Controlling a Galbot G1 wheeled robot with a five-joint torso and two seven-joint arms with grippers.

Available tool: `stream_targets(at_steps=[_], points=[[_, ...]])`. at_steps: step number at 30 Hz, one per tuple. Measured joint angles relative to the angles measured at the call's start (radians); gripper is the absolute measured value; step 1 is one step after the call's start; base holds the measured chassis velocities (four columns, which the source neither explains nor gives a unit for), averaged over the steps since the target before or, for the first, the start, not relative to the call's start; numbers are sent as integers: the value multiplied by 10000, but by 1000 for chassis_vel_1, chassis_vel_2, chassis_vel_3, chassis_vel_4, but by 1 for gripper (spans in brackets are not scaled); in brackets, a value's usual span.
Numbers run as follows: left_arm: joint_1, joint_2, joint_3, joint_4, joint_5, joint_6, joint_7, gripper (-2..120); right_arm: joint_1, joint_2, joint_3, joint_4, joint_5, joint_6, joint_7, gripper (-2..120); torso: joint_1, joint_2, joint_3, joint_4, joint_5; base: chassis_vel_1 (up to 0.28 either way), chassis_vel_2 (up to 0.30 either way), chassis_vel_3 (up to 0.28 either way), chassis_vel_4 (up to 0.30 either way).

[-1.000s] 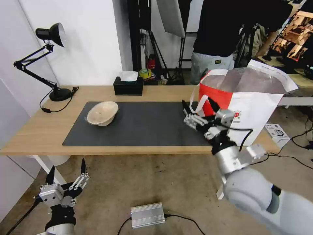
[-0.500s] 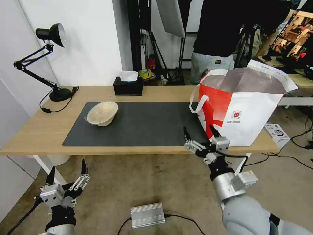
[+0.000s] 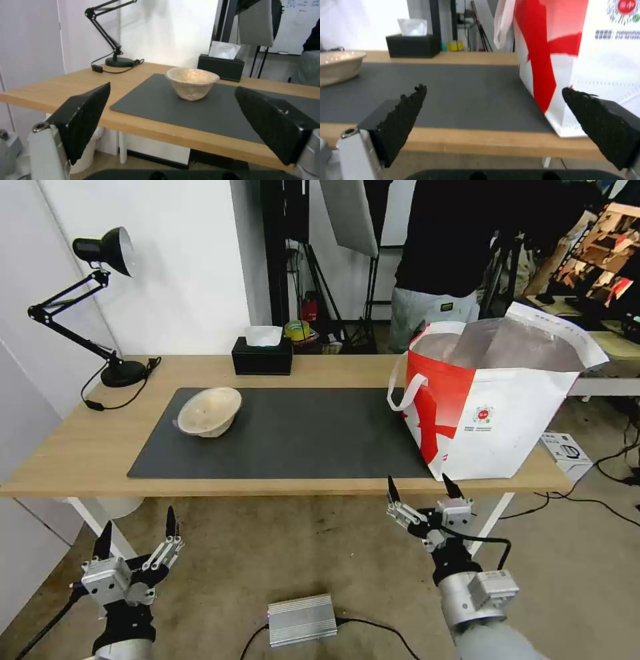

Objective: Pick up the trash from the table and place it into the takeout bag.

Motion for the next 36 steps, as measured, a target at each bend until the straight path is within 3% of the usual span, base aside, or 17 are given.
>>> stream_targets(at_steps=[36], points=[[46, 92, -20, -98, -134, 15, -14, 100, -542, 218, -100, -154, -186, -263, 154, 100, 0, 0, 0, 0, 0, 0, 0, 0, 0]])
